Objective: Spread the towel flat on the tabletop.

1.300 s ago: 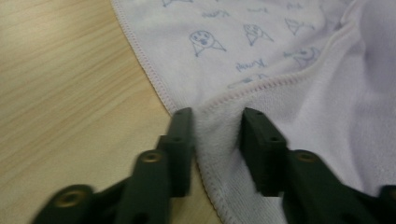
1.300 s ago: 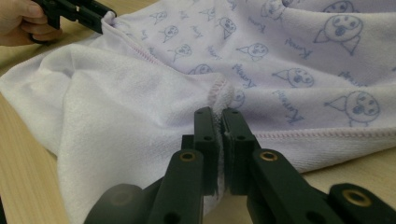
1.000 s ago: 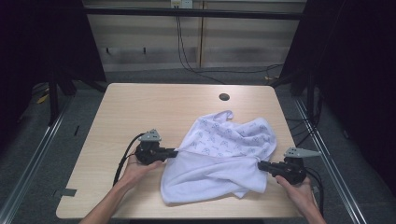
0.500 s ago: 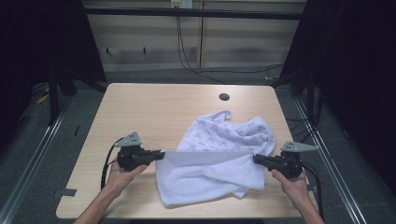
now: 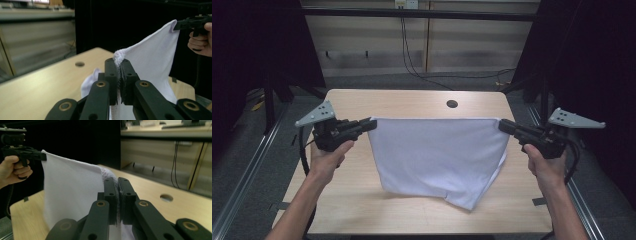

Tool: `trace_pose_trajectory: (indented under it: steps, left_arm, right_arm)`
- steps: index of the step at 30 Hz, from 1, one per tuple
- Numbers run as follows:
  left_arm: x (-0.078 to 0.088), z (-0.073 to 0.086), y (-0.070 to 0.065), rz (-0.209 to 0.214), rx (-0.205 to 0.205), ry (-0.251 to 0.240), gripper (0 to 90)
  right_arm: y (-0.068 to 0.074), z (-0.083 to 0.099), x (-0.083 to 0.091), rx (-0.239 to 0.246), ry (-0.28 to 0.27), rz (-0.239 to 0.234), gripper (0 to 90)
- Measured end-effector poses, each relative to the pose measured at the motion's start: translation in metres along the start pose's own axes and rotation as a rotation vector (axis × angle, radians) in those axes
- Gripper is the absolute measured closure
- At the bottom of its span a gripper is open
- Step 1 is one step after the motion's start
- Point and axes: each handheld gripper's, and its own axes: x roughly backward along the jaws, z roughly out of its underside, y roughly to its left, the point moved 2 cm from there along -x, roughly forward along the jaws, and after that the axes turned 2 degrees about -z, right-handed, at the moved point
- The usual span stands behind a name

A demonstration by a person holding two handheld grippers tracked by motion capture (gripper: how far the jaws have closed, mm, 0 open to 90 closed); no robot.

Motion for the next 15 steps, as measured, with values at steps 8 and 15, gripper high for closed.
trace_pose_trajectory:
  steps: [8,15]
  left_arm:
    - [0.045,0.02,-0.042,0.082,-0.053,-0.011,85.9]
    - [0.081,0.111,-0.075,0.197,0.065,0.113,85.8]
  right_arm:
    - [0.045,0.012,0.031,0.021,-0.008,-0.111,86.3]
    - [0.093,0.092,0.063,-0.004,0.135,-0.186,86.2]
